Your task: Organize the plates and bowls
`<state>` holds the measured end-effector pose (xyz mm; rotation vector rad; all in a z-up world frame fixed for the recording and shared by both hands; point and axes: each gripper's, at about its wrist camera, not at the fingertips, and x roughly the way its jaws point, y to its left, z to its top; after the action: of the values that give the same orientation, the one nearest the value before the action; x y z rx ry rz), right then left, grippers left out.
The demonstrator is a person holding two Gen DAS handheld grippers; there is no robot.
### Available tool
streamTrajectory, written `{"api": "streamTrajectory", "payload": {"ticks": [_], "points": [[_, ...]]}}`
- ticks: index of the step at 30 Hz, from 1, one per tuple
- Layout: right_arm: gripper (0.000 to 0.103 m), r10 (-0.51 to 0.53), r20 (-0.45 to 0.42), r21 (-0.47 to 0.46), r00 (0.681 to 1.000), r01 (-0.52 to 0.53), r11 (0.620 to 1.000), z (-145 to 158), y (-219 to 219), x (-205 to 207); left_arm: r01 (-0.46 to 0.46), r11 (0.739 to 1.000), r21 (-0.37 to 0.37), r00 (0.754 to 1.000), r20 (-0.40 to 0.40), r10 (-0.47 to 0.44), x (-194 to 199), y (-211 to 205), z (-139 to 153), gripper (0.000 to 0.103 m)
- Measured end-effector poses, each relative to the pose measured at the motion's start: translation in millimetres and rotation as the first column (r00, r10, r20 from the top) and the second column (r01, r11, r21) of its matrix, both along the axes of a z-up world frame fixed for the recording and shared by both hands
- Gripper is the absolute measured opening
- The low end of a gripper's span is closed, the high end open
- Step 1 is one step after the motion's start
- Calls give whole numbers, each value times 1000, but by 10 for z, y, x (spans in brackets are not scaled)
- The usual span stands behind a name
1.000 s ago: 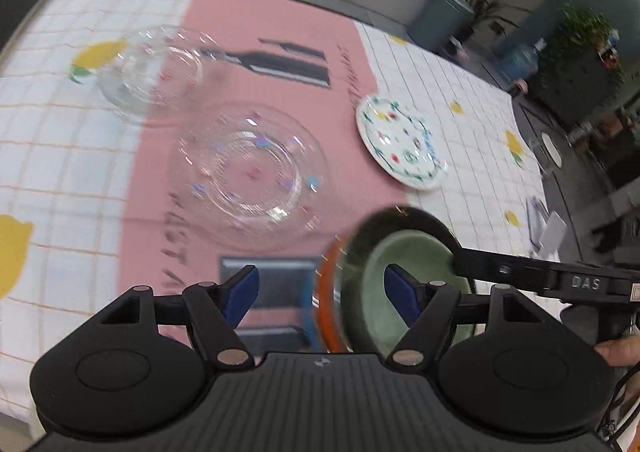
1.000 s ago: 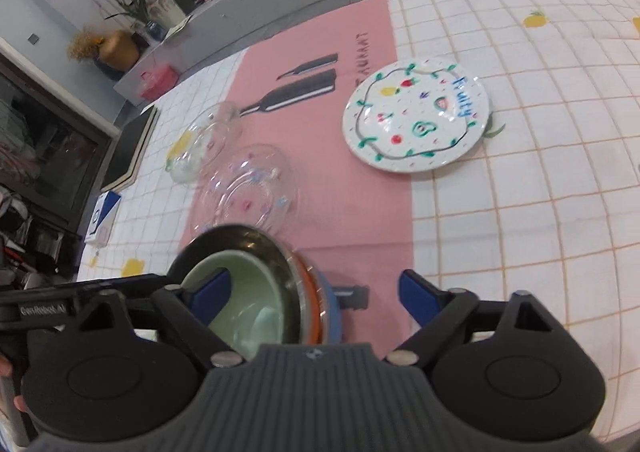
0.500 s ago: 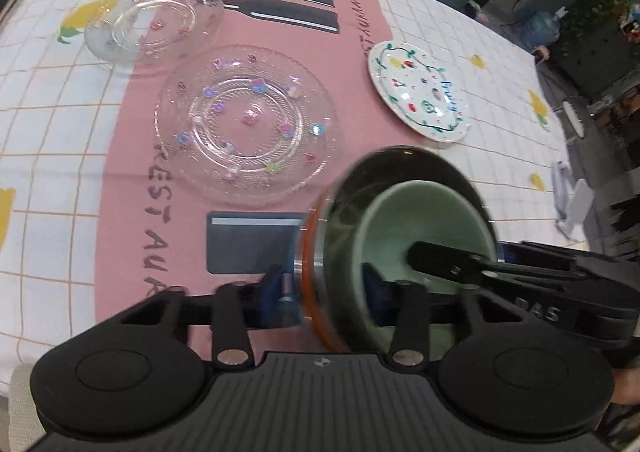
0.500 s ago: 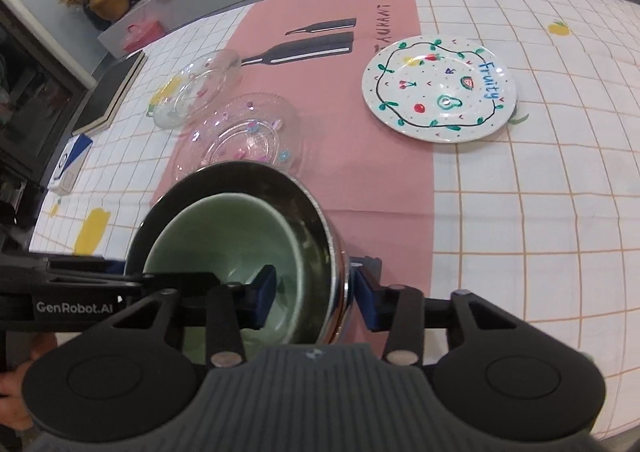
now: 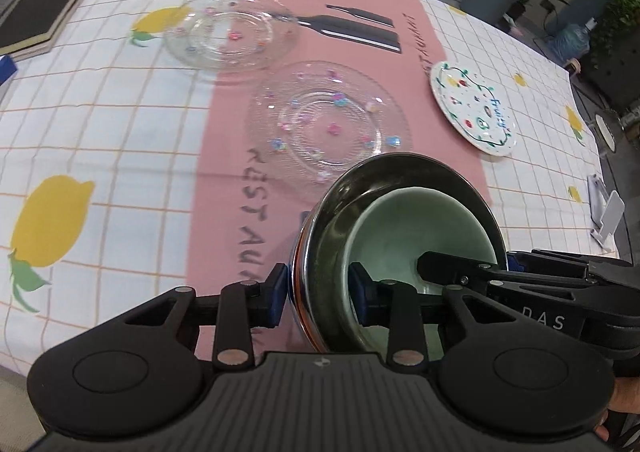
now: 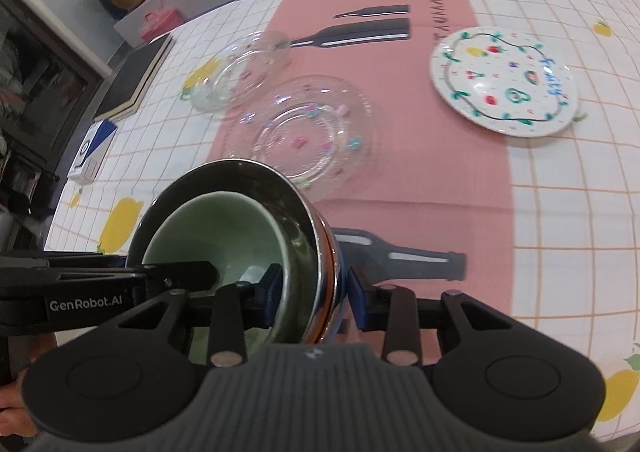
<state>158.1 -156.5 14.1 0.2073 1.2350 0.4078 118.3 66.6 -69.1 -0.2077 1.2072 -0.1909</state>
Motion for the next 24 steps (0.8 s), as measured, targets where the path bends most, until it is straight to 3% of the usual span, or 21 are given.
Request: {"api": "streamTrajectory", "payload": {"ticks": [13, 16, 19, 20, 23, 24], "points": [[34, 47, 24, -38, 999, -46, 998, 24, 362, -59, -69, 995, 66, 998, 13, 68, -70, 204, 49, 37], [42, 42, 35, -7, 999, -41, 999, 49, 332, -52, -50, 995, 90, 998, 30, 47, -76, 175, 70, 37], [63, 63, 113, -7, 992, -62, 998, 179, 348, -89, -38, 993, 115, 997, 67, 30, -91, 161, 142, 37], [68, 63, 134, -8, 989, -62, 998, 221, 341, -92, -43, 992, 116, 996, 80, 34, -94, 170, 171, 41], [73, 47, 160, 14, 986, -50, 999, 327, 256, -62, -83, 991, 101, 990, 121, 70, -100, 231, 292, 69], [75, 34, 159, 27, 987, -38, 999, 355, 208, -34, -91, 992, 86, 987, 140, 78, -100, 258, 348, 74]]}}
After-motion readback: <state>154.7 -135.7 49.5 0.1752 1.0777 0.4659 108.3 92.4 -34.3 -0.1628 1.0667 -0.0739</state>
